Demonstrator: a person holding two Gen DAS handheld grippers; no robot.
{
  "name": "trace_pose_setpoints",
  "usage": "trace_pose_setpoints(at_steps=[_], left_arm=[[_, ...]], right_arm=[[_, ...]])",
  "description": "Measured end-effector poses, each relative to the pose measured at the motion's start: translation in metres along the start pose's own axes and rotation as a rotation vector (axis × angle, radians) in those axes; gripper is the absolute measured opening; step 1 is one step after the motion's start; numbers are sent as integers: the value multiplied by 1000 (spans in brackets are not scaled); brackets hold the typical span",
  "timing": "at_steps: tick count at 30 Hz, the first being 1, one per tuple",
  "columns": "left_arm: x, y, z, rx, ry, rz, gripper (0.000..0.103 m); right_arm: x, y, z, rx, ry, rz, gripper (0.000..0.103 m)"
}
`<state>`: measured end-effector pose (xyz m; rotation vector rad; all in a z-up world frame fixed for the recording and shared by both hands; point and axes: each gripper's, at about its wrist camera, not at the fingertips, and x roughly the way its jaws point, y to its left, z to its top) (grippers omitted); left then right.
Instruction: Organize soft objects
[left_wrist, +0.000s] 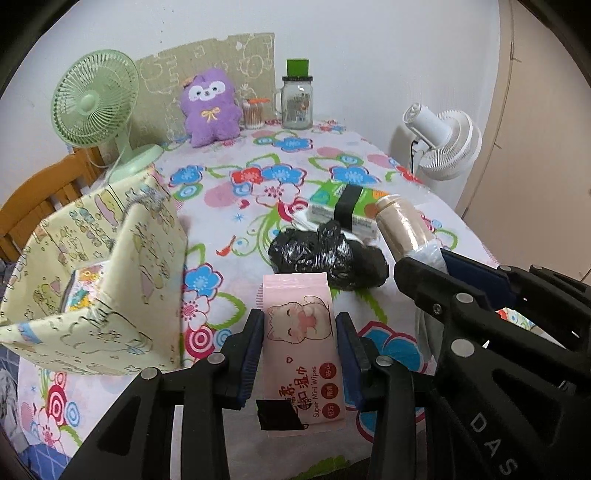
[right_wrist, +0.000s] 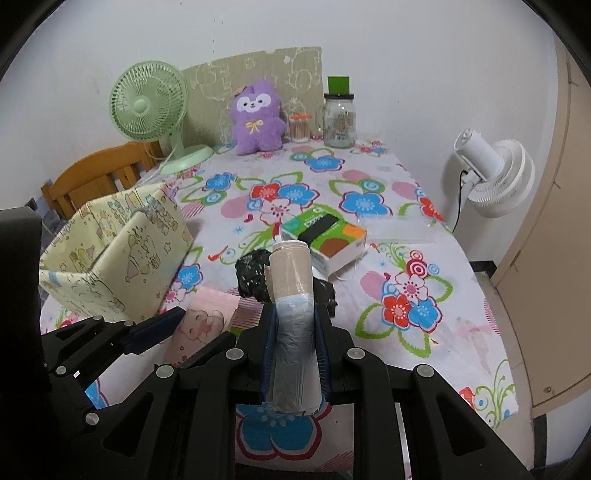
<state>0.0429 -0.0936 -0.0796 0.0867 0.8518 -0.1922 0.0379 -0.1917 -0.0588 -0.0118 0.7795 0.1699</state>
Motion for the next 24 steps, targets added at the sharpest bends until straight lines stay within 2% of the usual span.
trace_pose_setpoints(at_steps=[24], left_arm=[[-55,7,17,9,-126,30,40]], right_arm=[[-55,19,20,5,-118,-20,23]])
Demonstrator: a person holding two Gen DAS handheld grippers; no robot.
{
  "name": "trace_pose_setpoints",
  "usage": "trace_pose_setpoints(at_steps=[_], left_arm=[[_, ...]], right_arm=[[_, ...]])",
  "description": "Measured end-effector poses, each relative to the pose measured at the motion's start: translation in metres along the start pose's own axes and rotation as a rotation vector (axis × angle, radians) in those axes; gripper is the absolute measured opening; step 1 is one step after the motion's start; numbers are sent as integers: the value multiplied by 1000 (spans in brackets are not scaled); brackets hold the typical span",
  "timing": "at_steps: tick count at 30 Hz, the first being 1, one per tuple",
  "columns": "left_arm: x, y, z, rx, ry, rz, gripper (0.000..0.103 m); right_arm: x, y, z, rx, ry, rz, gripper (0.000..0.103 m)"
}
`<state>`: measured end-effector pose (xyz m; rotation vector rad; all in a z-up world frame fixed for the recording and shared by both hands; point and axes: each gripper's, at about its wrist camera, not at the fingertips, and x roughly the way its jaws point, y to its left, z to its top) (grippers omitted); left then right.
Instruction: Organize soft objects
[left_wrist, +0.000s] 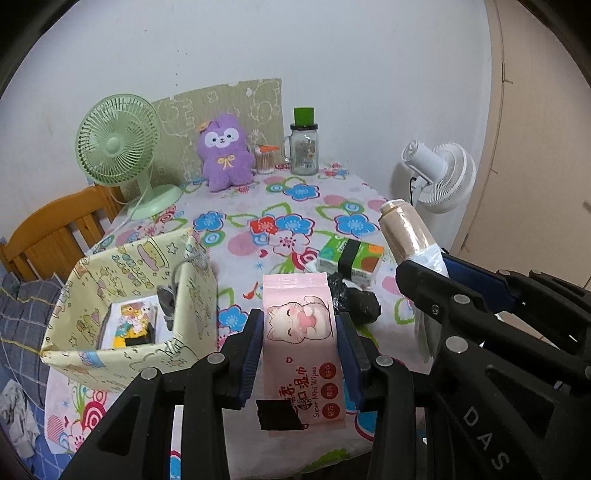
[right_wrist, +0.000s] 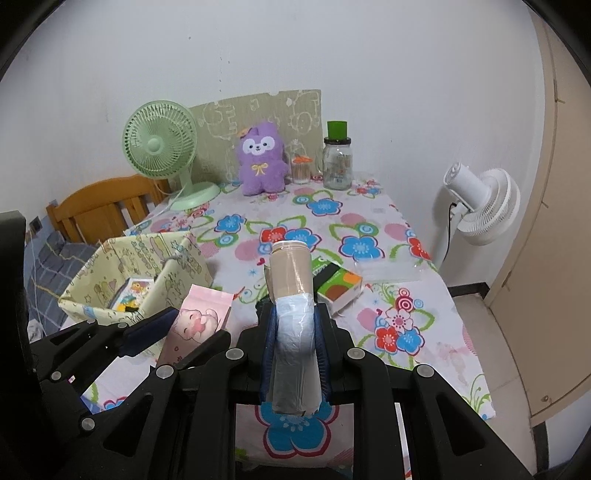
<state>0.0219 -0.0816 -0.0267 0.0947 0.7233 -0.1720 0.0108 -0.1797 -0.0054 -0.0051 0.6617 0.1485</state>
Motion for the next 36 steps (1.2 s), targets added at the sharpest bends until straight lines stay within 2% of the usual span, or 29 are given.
trace_pose_setpoints(at_steps=[20,36], left_arm=[[-17,32,23,-14,-51,25,40],[-9,69,31,-42,-41,39,40]], right_arm=[[-7,33,32,-20,-39,23,23],[17,65,51,-36,-26,37,23]])
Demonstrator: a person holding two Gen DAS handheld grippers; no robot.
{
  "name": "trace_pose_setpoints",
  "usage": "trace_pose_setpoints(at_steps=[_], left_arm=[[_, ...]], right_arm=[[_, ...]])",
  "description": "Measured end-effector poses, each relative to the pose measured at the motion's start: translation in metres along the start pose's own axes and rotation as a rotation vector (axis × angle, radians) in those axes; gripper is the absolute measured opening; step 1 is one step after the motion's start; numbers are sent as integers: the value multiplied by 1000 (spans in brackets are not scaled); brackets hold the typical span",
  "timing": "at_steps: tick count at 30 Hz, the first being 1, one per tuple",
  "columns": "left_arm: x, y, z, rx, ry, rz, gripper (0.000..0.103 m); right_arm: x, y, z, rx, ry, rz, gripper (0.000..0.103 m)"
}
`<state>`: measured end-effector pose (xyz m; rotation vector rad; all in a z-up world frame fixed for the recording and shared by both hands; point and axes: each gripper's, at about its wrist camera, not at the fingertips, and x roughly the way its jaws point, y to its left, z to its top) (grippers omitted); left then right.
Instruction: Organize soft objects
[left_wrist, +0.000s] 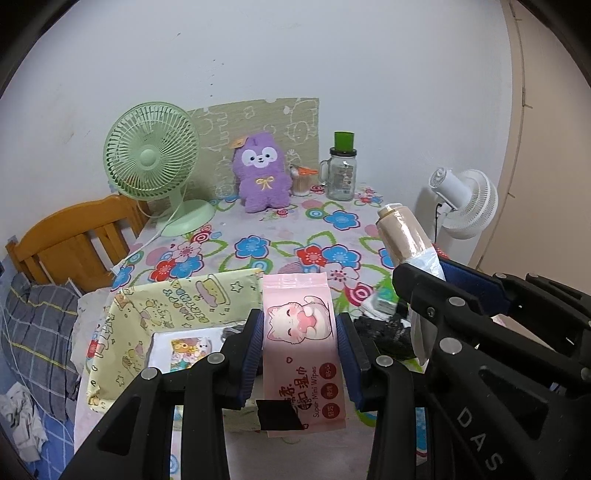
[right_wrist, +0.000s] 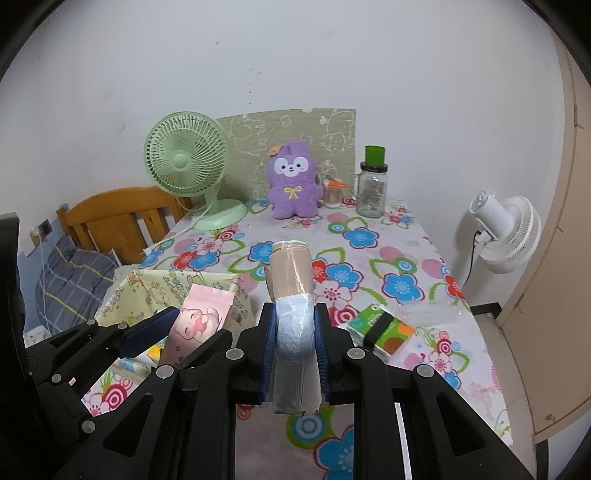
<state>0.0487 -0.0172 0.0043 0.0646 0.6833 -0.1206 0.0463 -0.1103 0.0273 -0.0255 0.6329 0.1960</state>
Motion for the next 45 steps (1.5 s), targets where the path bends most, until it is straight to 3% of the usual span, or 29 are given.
trace_pose_setpoints(at_steps=[45], left_arm=[[69,115,-12,-147,119,105,40]], right_arm=[[104,97,18,-97,137,182,23]])
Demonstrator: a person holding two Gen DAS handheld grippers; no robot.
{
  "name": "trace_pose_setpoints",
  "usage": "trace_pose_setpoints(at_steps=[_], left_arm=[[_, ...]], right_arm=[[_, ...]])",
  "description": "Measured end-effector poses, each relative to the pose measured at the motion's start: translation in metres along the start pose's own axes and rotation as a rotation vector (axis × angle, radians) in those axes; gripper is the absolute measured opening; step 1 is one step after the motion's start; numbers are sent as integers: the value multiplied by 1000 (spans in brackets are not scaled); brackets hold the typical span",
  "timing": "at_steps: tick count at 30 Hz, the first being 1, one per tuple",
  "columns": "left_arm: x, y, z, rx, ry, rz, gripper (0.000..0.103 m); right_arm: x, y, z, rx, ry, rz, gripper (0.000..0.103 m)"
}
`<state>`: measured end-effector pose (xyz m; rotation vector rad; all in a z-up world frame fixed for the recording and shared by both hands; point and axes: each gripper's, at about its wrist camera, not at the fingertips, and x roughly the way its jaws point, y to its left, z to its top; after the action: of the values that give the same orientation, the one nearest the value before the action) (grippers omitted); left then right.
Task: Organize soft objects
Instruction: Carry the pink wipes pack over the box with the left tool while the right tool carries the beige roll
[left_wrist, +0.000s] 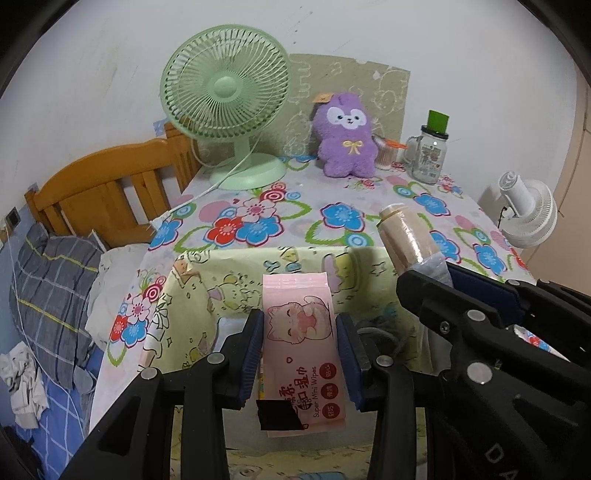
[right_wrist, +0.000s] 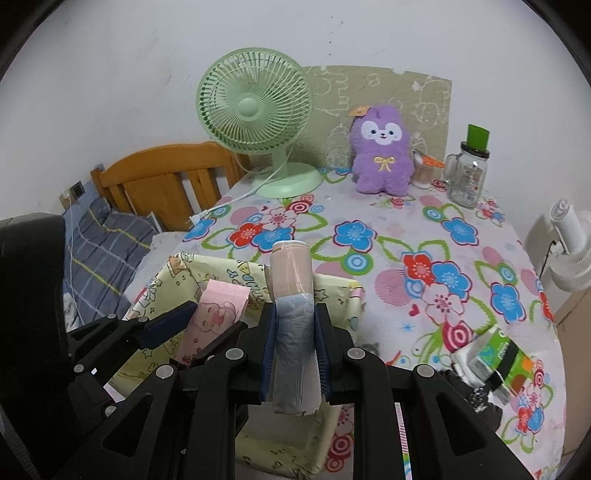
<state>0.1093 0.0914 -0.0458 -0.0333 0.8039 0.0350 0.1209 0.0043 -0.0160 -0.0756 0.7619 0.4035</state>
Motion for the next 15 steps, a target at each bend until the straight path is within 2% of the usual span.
trace_pose_setpoints(at_steps=[12,15], left_arm=[[21,17,-10,-40,54,22,42],[24,20,-11,-42,59,22,53]], right_arm=[[30,12,-3,-23,58,21,23],[34,13,-4,-20,71,28,23]])
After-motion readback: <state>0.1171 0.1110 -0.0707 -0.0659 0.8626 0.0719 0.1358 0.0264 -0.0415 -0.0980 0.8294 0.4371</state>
